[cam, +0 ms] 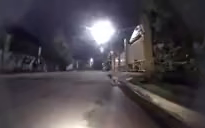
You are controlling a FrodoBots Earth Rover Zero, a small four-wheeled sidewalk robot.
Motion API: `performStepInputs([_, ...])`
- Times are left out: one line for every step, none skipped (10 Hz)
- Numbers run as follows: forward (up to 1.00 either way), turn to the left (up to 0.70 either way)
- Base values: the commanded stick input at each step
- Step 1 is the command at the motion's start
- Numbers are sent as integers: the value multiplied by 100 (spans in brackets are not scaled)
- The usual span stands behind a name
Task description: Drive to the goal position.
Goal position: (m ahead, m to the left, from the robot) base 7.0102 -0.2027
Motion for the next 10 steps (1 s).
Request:
performStepInputs([70,0])
performStepInputs([70,0])
performStepInputs([70,0])
performStepInputs([70,0])
performStepInputs([70,0])
performStepInputs([70,0])
performStepInputs([70,0])
performStepInputs([70,0])
performStepInputs([70,0])
performStepInputs([70,0])
